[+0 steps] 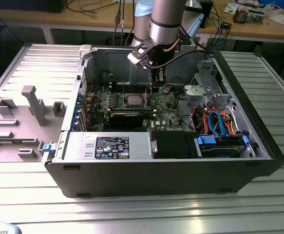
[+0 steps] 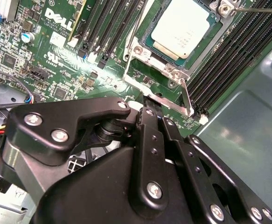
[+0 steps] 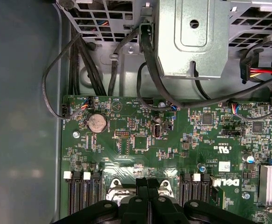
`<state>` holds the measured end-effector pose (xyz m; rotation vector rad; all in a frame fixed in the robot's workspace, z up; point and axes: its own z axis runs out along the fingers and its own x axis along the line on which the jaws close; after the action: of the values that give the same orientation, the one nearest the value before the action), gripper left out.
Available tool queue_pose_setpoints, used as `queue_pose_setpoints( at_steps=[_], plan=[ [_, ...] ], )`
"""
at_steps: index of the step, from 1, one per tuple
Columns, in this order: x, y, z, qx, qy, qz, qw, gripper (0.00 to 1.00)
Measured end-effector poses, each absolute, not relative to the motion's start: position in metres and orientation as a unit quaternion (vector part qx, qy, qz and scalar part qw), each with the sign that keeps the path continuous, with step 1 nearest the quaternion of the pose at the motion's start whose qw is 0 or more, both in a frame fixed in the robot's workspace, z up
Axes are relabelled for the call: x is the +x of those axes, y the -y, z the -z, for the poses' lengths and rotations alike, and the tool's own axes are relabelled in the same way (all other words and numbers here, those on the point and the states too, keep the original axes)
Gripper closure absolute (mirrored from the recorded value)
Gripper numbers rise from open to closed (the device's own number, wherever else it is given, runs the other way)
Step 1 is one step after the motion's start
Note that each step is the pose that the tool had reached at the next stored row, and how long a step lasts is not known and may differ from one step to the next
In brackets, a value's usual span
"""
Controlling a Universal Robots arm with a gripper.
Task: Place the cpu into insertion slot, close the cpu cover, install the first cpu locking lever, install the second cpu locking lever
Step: 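Close the cpu cover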
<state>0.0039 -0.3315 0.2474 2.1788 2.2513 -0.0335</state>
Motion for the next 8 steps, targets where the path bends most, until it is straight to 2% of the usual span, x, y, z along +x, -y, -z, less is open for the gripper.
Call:
queue_pose_setpoints(
  at_steps=[8],
  plan=[
    [0.0017,0.3315,-0.2474,0.695,-0.719,0.011,0.004,0.89]
  ],
)
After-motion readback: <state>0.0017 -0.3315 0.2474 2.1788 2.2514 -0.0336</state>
